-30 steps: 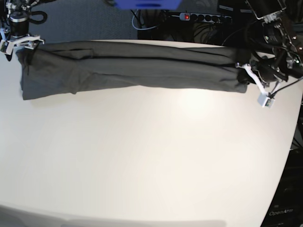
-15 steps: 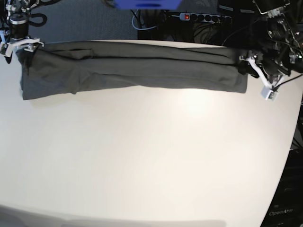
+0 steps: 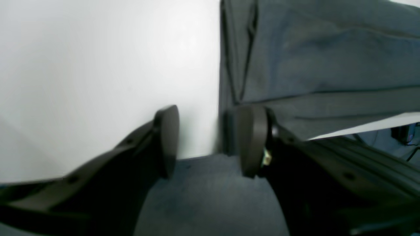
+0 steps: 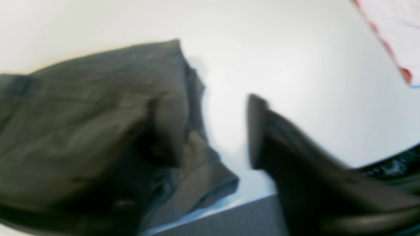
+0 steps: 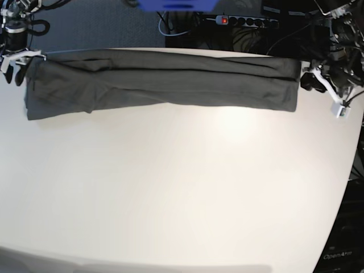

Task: Fold the T-shirt properly
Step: 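Close the left gripper on the strip's end again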

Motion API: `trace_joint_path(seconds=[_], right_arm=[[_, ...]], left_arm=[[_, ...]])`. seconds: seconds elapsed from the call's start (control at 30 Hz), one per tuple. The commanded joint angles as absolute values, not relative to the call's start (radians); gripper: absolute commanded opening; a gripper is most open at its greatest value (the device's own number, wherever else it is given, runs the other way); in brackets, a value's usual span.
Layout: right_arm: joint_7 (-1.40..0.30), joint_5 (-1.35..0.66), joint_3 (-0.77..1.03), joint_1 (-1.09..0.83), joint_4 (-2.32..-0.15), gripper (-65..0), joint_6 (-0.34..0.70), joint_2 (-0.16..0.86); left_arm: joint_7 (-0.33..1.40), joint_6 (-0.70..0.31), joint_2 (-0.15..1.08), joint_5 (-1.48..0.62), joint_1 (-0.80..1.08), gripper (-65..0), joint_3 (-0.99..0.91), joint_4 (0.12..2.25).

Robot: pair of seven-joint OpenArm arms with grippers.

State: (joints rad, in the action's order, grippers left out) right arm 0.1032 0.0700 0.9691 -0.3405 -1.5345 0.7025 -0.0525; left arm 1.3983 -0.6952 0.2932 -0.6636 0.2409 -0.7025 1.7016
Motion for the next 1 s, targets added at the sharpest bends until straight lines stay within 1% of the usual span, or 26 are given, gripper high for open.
trace_joint_path(seconds=[0.0, 0.03, 0.1, 0.13, 0.2, 0.33, 0.53, 0.77, 0.87, 0.97], right_arm=[[0.131, 0.051, 0.972, -0.338, -1.561, -59.1, 0.698, -0.042], [0.131, 0.064, 0.970, -0.340, -1.561, -65.0, 0.698, -0.044], [0.131, 0.091, 0.970, -0.337, -1.561, -64.6, 0.698, -0.048], [0.131, 0.097, 0.970, -0.331, -1.560, -64.4, 0.698, -0.050], [0.130, 0.108, 0.969, -0.323, -1.552, -64.6, 0.698, -0.065], [0.134, 0.153, 0.931, -0.323, -1.552, -64.6, 0.698, -0.081], [0.130, 0.153, 0.881, -0.323, -1.544, -64.6, 0.698, -0.084], [0.134, 0.193, 0.874, -0.286, -1.438, -64.7, 0.698, -0.079], [0.136, 0.203, 0.872, -0.286, -1.434, -64.7, 0.698, -0.079], [0.136, 0.203, 0.875, -0.269, -1.428, -64.7, 0.698, -0.076]], left_arm=[[1.396, -0.698, 0.309, -0.696, 0.237, -43.0, -0.702, 1.713], [1.396, -0.698, 0.309, -0.717, 0.237, -48.8, -0.700, 1.715], [1.396, -0.698, 0.309, -0.737, 0.234, -60.7, -0.697, 1.715], [1.396, -0.698, 0.308, -0.737, 0.234, -65.0, -0.685, 1.715], [1.396, -0.698, 0.306, -0.737, 0.232, -63.1, -0.639, 1.715], [1.396, -0.698, 0.302, -0.736, 0.232, -62.8, -0.593, 1.715], [1.396, -0.698, 0.306, -0.736, 0.216, -62.8, -0.596, 1.713], [1.396, -0.698, 0.305, -0.734, 0.211, -62.8, -0.591, 1.713], [1.396, -0.698, 0.303, -0.734, 0.211, -62.8, -0.590, 1.712], [1.396, -0.698, 0.303, -0.733, 0.191, -62.8, -0.588, 1.650]])
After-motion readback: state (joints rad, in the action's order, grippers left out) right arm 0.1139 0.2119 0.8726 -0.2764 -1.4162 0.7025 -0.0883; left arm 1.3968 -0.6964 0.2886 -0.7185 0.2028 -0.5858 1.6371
